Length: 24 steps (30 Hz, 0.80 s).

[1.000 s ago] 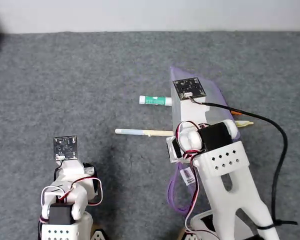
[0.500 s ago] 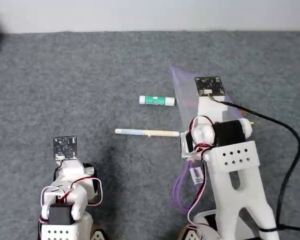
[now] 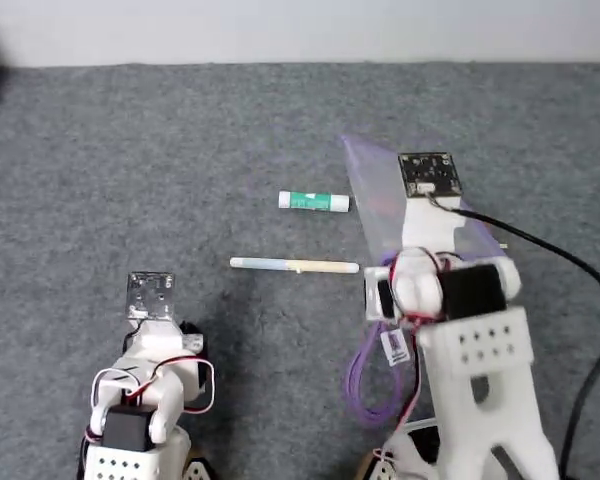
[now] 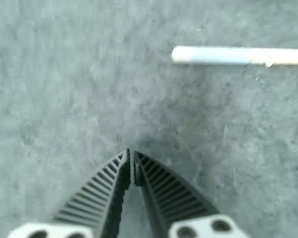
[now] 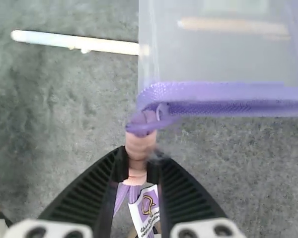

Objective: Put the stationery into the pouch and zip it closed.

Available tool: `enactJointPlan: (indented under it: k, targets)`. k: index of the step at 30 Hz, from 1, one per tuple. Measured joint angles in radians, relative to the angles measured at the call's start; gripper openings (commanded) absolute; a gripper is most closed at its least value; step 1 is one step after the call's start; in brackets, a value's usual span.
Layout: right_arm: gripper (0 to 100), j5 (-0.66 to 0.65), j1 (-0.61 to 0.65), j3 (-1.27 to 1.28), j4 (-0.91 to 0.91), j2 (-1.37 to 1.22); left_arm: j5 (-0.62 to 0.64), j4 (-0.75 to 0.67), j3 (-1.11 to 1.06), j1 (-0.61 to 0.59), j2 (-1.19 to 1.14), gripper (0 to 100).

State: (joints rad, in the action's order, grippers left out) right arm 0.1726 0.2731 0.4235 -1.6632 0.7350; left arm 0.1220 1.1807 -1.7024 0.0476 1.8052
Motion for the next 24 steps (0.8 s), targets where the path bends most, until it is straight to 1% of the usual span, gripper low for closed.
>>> enactJointPlan:
  k: [4,7,11,14,16,19,21,24]
  targets:
    - [0.8,0.0,0.064,0.0,-0.054,0.08,-0.173,-0.124,0.0,0.008,0.0,2]
    - [0.8,0.0,0.068,0.0,-0.069,0.117,-0.18,-0.242,0.0,0.008,0.0,2]
    - [0.8,0.0,0.072,0.0,-0.072,0.141,-0.121,-0.348,0.0,0.008,0.0,2]
    - [0.8,0.0,0.075,0.0,-0.074,0.153,-0.087,-0.37,0.0,0.04,0.0,2]
    - [0.8,0.0,0.074,0.0,-0.083,0.155,-0.058,-0.37,0.011,0.069,0.0,7]
    - [0.8,0.0,0.074,0.015,-0.086,0.161,-0.011,-0.373,0.041,0.107,0.0,19]
    - [0.8,-0.02,0.078,0.052,-0.087,0.169,0.037,-0.373,0.061,0.129,0.0,25]
    - [0.8,-0.058,0.077,0.066,-0.087,0.204,0.077,-0.373,0.077,0.16,0.0,27]
